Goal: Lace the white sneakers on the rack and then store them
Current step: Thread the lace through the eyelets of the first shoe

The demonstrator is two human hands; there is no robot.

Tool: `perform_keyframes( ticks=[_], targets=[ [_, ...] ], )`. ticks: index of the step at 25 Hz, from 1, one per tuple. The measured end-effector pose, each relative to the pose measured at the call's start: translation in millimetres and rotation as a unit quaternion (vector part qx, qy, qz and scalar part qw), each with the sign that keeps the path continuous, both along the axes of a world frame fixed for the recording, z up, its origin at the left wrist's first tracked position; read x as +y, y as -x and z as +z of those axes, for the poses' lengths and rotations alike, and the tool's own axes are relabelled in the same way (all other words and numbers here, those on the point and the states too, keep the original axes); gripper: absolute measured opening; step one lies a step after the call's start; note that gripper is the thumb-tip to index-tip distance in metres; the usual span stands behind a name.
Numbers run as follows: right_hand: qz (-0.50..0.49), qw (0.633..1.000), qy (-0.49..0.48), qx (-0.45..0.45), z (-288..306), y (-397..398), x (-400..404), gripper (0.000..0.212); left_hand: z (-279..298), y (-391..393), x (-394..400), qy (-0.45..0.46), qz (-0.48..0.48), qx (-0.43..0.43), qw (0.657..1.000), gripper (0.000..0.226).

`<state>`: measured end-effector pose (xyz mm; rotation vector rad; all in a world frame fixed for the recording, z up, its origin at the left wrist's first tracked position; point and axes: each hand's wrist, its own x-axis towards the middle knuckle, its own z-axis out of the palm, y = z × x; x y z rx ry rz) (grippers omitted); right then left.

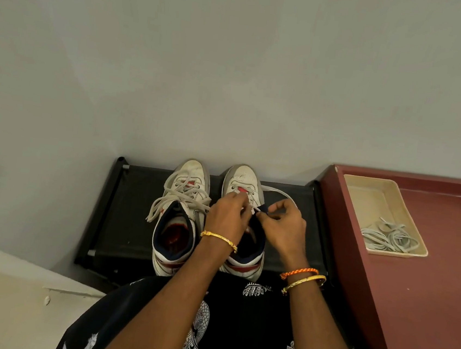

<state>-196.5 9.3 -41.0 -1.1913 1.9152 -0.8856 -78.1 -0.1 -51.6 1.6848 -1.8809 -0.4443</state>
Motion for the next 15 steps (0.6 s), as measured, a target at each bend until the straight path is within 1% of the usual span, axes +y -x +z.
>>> perform_keyframes(
  ticks=[1,3,6,7,8,9,11,12,13,14,15],
  targets=[
    [-0.003,1.0,-0.004,-0.006,-2,-1,0,0.02,1,-3,1,-0.009,0.04,0.054,0.998,0.011],
    [-0.008,1.0,-0.012,-0.025,-4,-2,-1,0.02,-1,-10,0,-0.06,0.114,0.159,0.979,0.008],
    [-0.005,0.998,-0.034,-0.047,-4,-1,-5,0.019,-1,-12,-4,-0.151,0.17,0.319,0.92,0.001],
    [-0.001,0.998,-0.042,-0.053,-4,1,-6,0.02,1,-12,-5,-0.161,0.179,0.359,0.902,0.006],
    [0.006,0.997,-0.049,-0.057,-5,3,-8,0.02,4,-13,-5,-0.159,0.173,0.374,0.897,0.014],
    [0.017,0.997,-0.053,-0.062,-4,4,-8,0.021,5,-15,-3,-0.133,0.148,0.347,0.917,0.02],
    [0.046,0.995,-0.053,-0.065,-3,5,-9,0.023,2,-19,2,-0.021,0.05,0.202,0.978,0.023],
    [0.06,0.995,-0.049,-0.064,-2,6,-10,0.023,-1,-19,3,0.032,-0.004,0.123,0.992,0.024],
    [0.069,0.994,-0.048,-0.065,-2,7,-10,0.022,-5,-16,6,0.062,-0.046,0.047,0.996,0.025],
    [0.077,0.993,-0.05,-0.071,-1,8,-10,0.021,-9,-12,8,0.08,-0.066,-0.016,0.995,0.026],
    [0.084,0.991,-0.053,-0.085,0,9,-10,0.021,-13,-7,9,0.094,-0.064,-0.064,0.991,0.024]
  ],
)
